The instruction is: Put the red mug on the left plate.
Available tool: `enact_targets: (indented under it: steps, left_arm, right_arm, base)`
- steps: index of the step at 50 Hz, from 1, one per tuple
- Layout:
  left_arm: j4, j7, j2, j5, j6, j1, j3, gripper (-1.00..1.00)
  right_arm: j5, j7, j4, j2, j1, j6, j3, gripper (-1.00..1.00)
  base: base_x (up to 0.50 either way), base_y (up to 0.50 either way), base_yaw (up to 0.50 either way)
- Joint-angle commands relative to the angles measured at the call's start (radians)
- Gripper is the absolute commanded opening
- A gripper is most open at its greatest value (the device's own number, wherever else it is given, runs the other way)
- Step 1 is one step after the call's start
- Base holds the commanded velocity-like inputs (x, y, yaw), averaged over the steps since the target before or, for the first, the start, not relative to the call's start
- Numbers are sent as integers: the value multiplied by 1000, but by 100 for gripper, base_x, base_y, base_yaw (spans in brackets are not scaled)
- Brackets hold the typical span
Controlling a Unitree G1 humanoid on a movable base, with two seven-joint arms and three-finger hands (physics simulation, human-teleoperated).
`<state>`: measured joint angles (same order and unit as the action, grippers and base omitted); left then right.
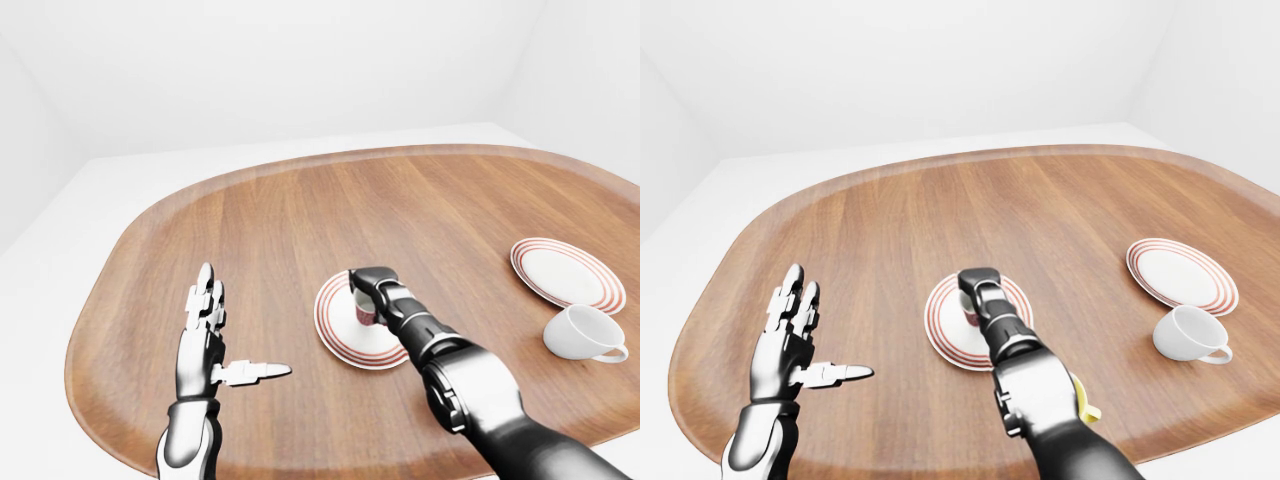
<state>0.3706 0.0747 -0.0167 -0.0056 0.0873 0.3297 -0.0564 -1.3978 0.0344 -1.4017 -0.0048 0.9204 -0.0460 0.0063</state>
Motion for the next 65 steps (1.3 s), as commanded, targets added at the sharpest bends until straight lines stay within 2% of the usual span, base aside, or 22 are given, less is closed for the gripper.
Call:
enact_targets:
  steps: [1,19,35,37,38,65]
  left_arm:
    - [2,1,-1,-1,0,1,-2,100]
    - [-7,3,-2,-6,0,-3,-7,100]
    - [-6,2,-2,-3,0,-3,-6,100]
    - [-5,1,-2,-3,0,-3,-5,100]
    - [-5,1,-2,-4,0,-2,-5,100]
    - [1,4,-1,-4,0,7,-4,100]
  right_arm:
    - [111,-52,2,-8,-12,46,-19,-100]
    - [65,-58,-2,-18,-28,-41,1,-100]
    - [52,-72,-1,-16,-20,-41,-5,-100]
    - [53,-76,-1,-17,-18,-41,-6,0]
    - [55,-70,-1,-16,-18,-41,-7,100]
    - [61,-9,-2,-18,-35,-41,-7,100]
  base:
    - [0,0,0]
    - [0,0,0]
    - [0,0,0]
    - [0,0,0]
    - [0,0,0]
    - [0,0,0]
